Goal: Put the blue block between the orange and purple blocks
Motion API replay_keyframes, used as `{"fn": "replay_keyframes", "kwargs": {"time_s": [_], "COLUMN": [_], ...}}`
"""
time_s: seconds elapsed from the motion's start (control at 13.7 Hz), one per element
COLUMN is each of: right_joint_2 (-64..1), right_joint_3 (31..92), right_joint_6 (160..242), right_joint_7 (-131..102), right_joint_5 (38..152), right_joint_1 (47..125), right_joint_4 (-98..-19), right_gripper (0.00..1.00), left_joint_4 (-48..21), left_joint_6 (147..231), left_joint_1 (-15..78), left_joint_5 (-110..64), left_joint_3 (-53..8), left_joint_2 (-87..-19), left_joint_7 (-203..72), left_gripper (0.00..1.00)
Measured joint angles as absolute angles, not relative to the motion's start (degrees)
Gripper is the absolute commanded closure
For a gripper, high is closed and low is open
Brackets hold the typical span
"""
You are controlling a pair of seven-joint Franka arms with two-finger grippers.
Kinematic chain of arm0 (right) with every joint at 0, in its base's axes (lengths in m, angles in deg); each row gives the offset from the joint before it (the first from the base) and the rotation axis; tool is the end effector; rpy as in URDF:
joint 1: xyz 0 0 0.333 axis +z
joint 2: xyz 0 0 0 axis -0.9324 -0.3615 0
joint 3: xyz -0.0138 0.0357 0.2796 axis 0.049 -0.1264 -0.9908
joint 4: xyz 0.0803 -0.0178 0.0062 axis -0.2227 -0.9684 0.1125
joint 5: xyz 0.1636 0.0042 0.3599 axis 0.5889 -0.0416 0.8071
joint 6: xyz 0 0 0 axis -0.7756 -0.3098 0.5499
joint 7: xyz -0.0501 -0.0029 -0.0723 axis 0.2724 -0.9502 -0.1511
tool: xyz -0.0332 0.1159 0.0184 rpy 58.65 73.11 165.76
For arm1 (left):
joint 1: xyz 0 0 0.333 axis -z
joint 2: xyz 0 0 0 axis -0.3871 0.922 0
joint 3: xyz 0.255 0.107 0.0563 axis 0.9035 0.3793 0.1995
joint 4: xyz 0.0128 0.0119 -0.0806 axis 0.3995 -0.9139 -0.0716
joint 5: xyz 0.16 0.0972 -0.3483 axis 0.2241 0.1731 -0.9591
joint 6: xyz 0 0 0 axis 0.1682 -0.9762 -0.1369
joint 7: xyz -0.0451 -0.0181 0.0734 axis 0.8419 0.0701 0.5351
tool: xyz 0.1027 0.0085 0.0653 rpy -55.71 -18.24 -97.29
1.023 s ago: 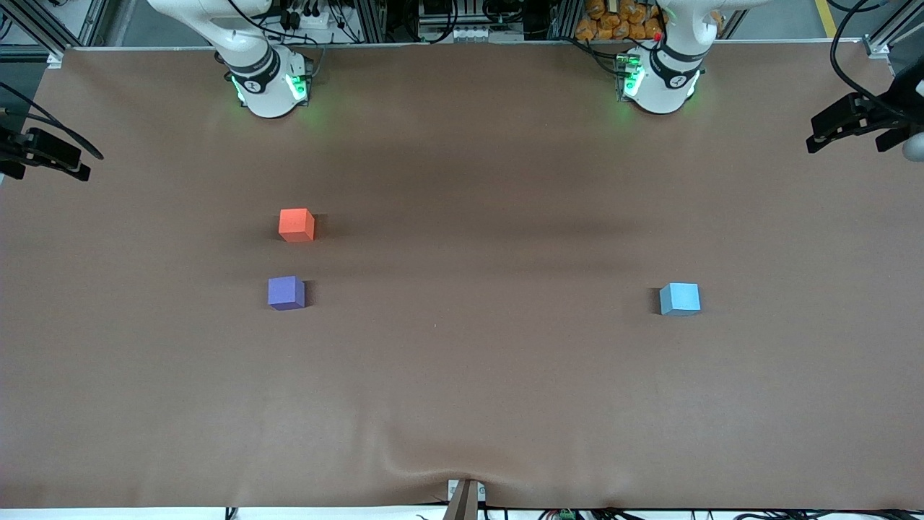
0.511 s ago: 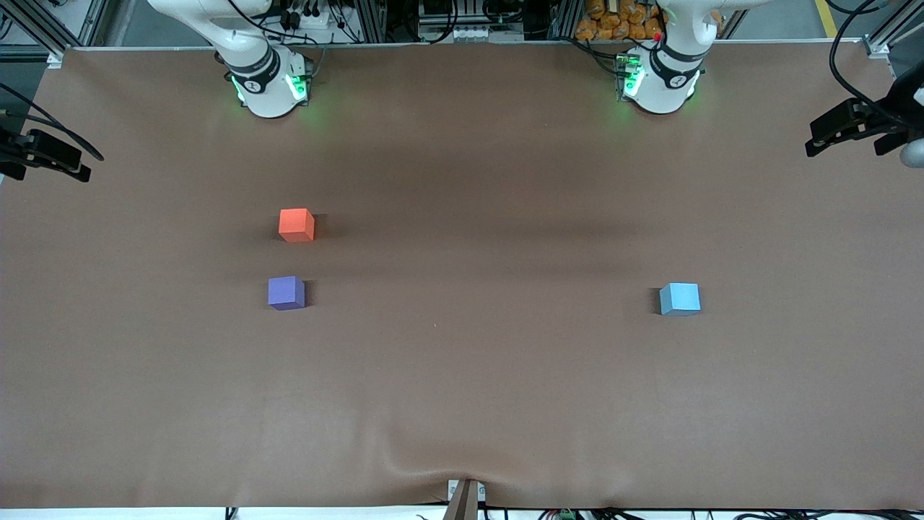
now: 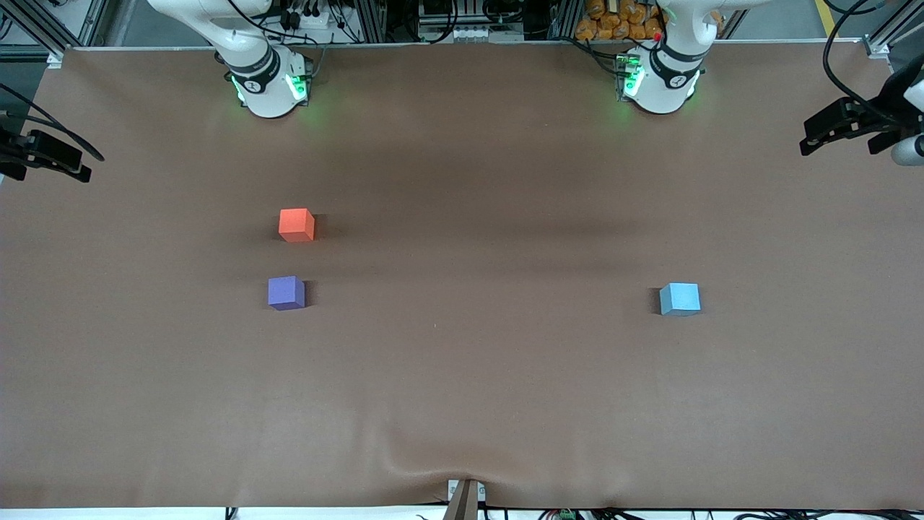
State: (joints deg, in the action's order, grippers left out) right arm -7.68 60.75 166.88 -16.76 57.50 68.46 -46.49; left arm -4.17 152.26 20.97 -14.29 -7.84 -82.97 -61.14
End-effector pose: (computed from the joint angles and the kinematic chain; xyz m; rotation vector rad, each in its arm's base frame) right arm 0.5375 -0.0474 0.5926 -3.1350 0.0686 0.1389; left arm 0.5161 -0.0181 0.6057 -3.1313 -0.0105 0.1318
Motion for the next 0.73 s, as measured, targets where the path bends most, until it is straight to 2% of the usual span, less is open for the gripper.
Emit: {"fn": "replay_keyframes", "kwargs": {"time_s": [0.44, 0.73], "right_joint_2": [-8.0, -8.0], "right_joint_3": [60.8, 60.8], "right_joint_6": [166.9, 166.9], "right_joint_7": [-16.8, -16.8], "right_joint_5": [57.5, 57.5], "right_joint_1": [68.5, 68.5], "right_joint_4": [-46.5, -46.5], "right_gripper": [0.0, 0.0], "left_joint_4": [-7.5, -18.0], "left_joint_6": [154.9, 167.9], "left_joint_1": [20.9, 20.8], "left_joint_5": [-14.3, -14.3], "left_joint_3": [-7.8, -7.8], "left_joint_2": [-83.1, -83.2], "left_joint_7": [-61.2, -61.3], "left_gripper": [0.0, 0.0]}}
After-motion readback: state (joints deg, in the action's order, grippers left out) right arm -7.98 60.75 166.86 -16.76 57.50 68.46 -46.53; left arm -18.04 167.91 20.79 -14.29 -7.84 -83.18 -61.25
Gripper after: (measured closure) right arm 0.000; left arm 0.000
